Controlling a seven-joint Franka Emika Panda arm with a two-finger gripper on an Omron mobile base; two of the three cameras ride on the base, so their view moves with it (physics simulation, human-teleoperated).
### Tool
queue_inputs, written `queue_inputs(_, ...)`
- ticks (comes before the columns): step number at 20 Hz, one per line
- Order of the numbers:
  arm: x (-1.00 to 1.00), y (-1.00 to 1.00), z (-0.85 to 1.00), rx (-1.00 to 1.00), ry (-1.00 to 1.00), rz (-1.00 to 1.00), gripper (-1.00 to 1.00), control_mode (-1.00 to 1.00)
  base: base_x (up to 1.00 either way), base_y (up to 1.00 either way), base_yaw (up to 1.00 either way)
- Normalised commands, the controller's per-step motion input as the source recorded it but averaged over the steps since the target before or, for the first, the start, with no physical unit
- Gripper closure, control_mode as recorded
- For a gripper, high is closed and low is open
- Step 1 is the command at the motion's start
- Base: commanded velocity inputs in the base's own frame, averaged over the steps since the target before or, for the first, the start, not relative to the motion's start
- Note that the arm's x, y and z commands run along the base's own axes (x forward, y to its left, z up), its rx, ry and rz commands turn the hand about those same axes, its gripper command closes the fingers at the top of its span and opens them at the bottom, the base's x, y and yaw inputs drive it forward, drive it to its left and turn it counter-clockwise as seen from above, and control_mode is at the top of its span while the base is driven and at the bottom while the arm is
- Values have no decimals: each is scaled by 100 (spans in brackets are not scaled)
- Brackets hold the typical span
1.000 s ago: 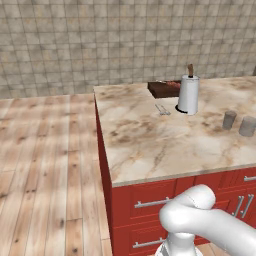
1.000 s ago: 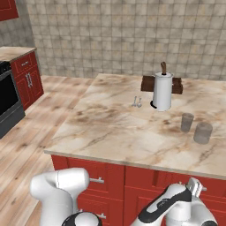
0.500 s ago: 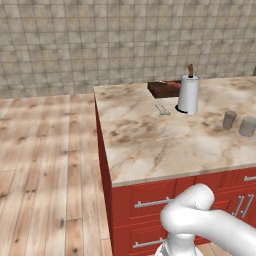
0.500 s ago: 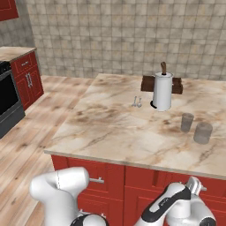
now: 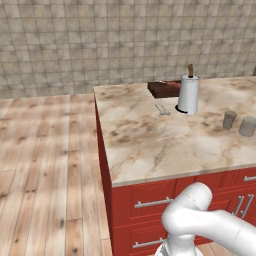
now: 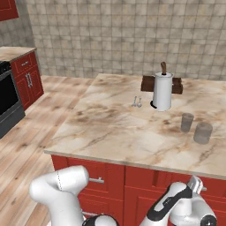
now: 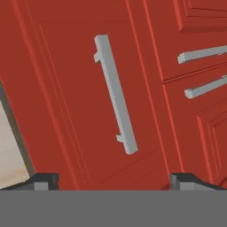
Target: Take the tongs from the drawer on the right and place them on the dining counter next to the tray containing the kebab skewer.
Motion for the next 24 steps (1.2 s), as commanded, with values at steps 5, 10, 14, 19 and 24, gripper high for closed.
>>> queue_inputs(5, 18, -18, -30, 0, -4, 0, -100, -100, 0, 0, 0)
queue_inputs(10, 15, -19, -30, 0, -6, 0, -100, -100, 0, 0, 0)
queue_inputs(14, 14, -16, -28, 0, -5, 0, -100, -100, 0, 0, 0)
queue_inputs(19, 14, -16, -22, 0, -3, 0, -100, -100, 0, 0, 0)
queue_inputs(24, 11, -3, -12, 4, 0, 0, -100, -100, 0, 0, 0)
